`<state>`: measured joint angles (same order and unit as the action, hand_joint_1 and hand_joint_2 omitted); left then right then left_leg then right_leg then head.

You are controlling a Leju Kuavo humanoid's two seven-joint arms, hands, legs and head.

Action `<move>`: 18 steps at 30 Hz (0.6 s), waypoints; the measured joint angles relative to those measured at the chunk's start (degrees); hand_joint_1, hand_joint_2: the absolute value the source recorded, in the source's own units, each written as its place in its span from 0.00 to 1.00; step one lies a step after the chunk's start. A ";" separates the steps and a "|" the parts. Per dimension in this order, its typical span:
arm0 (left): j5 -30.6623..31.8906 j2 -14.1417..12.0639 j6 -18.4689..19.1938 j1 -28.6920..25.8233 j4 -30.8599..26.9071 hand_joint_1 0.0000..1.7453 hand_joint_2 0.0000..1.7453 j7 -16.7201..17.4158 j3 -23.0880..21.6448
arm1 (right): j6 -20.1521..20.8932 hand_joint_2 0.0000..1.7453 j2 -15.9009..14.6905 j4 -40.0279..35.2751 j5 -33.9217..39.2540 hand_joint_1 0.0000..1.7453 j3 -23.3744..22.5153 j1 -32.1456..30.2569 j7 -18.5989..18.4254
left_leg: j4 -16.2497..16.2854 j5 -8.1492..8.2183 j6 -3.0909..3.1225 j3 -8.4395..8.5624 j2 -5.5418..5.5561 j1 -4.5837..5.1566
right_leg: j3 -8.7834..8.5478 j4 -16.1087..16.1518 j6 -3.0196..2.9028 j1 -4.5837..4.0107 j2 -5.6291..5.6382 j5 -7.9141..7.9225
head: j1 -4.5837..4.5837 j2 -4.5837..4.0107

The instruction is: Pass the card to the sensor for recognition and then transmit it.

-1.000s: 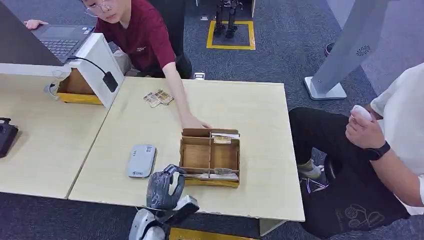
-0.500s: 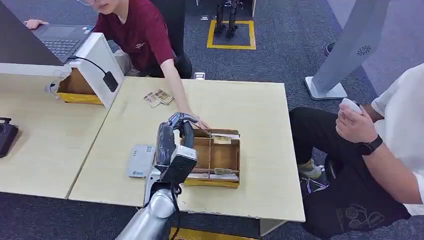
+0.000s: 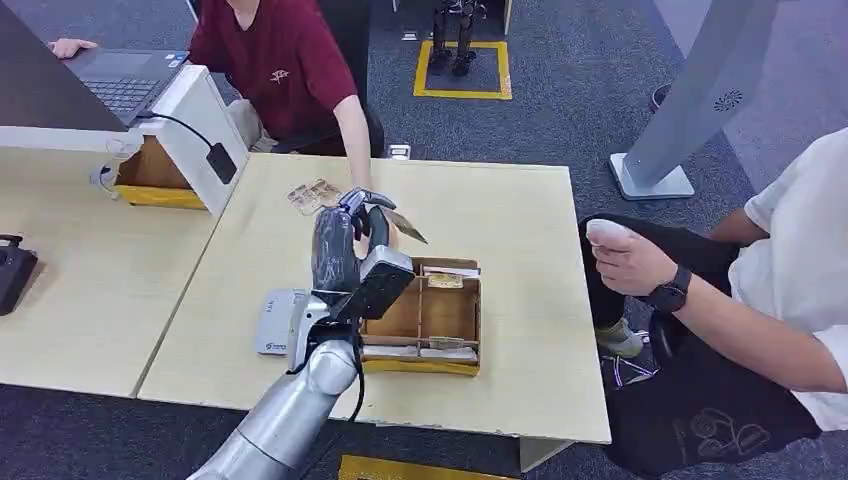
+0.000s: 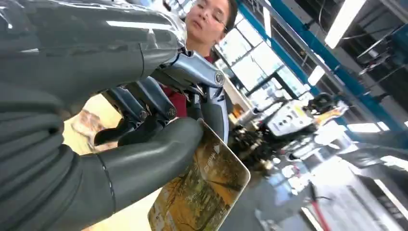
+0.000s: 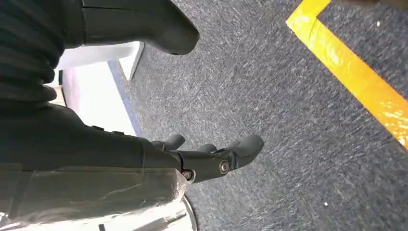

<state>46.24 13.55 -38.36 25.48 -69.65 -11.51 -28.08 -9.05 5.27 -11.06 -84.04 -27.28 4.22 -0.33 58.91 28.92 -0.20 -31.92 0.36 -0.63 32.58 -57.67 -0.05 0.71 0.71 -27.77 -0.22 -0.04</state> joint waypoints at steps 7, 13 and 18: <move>21.37 -0.24 -1.20 7.73 12.57 1.00 1.00 4.93 10.30 | 0.92 1.00 0.02 -0.02 -1.44 0.00 0.94 0.71 -0.07 | 0.00 -0.05 0.01 0.02 0.00 -0.01 | 0.00 -0.06 -0.02 0.00 0.01 0.02 | 0.00 0.00; 25.96 -0.59 -1.22 10.79 17.78 1.00 1.00 4.85 17.42 | 0.90 1.00 0.04 -0.02 -1.46 0.00 1.44 1.12 0.18 | 0.00 -0.05 0.00 0.01 0.00 -0.02 | 0.01 -0.09 -0.02 0.00 0.01 0.01 | 0.00 0.00; 27.49 -0.63 -1.26 11.09 18.88 1.00 1.00 4.71 21.66 | 0.74 1.00 0.04 -0.02 -1.33 0.00 1.46 1.32 0.24 | 0.00 -0.04 0.01 0.00 0.00 -0.01 | 0.01 -0.08 -0.01 0.00 0.01 0.01 | 0.00 0.00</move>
<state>73.72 12.92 -39.63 36.57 -50.77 -6.80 -6.42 -8.31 5.31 -11.08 -85.37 -25.81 5.54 -0.09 58.91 28.88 -0.19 -31.91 0.36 -0.63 32.59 -57.75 -0.06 0.70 0.71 -27.77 -0.22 -0.04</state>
